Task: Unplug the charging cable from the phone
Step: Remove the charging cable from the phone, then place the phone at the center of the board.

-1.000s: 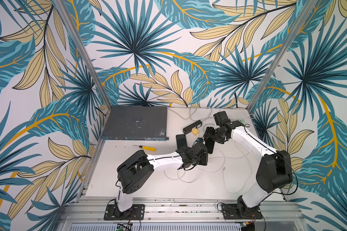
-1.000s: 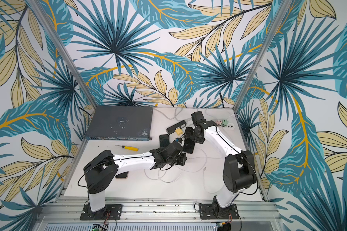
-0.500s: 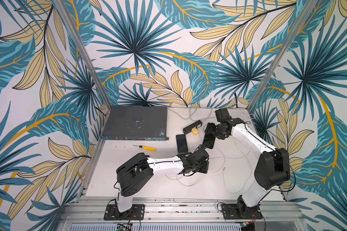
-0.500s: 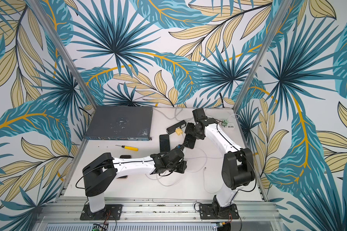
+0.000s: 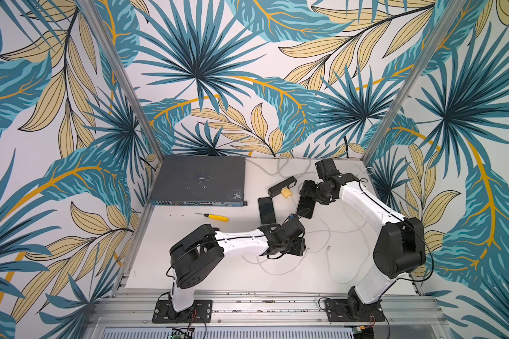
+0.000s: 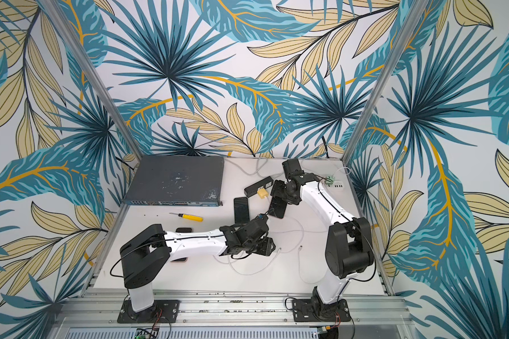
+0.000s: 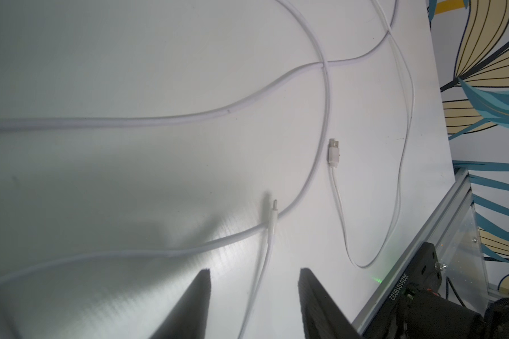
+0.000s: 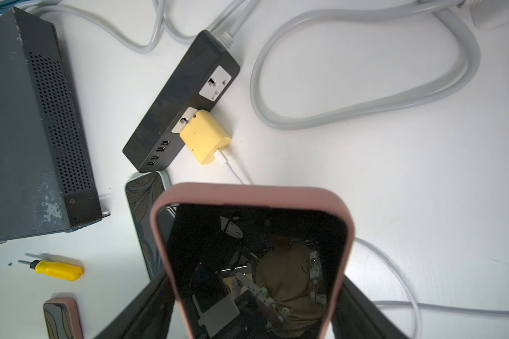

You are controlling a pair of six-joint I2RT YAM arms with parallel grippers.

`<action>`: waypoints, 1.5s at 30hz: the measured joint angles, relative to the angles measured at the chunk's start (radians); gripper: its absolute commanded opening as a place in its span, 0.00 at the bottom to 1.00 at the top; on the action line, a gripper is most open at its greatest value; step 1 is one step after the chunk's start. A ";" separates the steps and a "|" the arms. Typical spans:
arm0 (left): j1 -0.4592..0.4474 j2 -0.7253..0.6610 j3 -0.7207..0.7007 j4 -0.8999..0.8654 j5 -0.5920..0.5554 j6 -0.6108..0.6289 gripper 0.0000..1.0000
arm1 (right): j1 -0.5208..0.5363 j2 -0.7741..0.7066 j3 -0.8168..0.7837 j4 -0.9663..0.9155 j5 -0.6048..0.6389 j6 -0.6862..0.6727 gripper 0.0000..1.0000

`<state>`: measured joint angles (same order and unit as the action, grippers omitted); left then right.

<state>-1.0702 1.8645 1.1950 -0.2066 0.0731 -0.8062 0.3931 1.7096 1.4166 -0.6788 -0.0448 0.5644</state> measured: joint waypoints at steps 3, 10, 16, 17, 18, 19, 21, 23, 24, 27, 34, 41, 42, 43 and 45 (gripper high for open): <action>0.000 -0.042 -0.003 -0.027 -0.018 0.006 0.53 | 0.005 -0.010 -0.006 0.000 -0.010 0.000 0.63; 0.011 -0.282 -0.095 -0.137 -0.127 0.000 0.59 | 0.091 -0.030 -0.044 0.004 -0.027 0.005 0.63; 0.065 -0.565 -0.226 -0.309 -0.269 -0.042 0.63 | 0.229 -0.027 -0.064 0.016 -0.053 0.035 0.63; 0.076 -0.605 -0.236 -0.342 -0.293 -0.052 0.63 | 0.253 -0.022 -0.063 0.023 -0.057 0.043 0.63; 0.086 -0.647 -0.243 -0.379 -0.320 -0.061 0.64 | 0.276 -0.015 -0.060 0.027 -0.061 0.051 0.63; 0.093 -0.681 -0.248 -0.408 -0.342 -0.069 0.64 | 0.296 -0.004 -0.054 0.029 -0.066 0.058 0.63; 0.112 -0.765 -0.257 -0.475 -0.400 -0.087 0.67 | 0.348 0.034 -0.034 0.037 -0.077 0.080 0.63; 0.130 -0.830 -0.269 -0.520 -0.439 -0.101 0.67 | 0.391 0.072 -0.013 0.045 -0.085 0.101 0.63; 0.139 -0.858 -0.275 -0.540 -0.454 -0.105 0.67 | 0.414 0.094 0.003 0.045 -0.089 0.110 0.63; 0.182 -0.927 -0.288 -0.606 -0.486 -0.115 0.69 | 0.487 0.178 0.081 0.045 -0.105 0.134 0.63; 0.349 -1.009 -0.292 -0.724 -0.507 -0.111 0.70 | 0.600 0.367 0.290 0.047 -0.151 0.185 0.63; 0.476 -1.047 -0.292 -0.765 -0.469 -0.063 0.70 | 0.659 0.509 0.470 0.014 -0.159 0.232 0.64; 0.481 -1.047 -0.292 -0.766 -0.464 -0.058 0.70 | 0.667 0.518 0.477 0.012 -0.159 0.240 0.64; 0.485 -1.047 -0.292 -0.768 -0.458 -0.053 0.70 | 0.674 0.524 0.480 0.011 -0.160 0.249 0.64; 0.489 -1.047 -0.292 -0.768 -0.449 -0.047 0.70 | 0.686 0.537 0.482 0.003 -0.163 0.267 0.64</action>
<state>-0.5808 0.8173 0.9028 -0.9745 -0.3763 -0.8528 1.0794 2.2463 1.8984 -0.6762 -0.2073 0.8318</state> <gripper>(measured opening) 0.697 0.789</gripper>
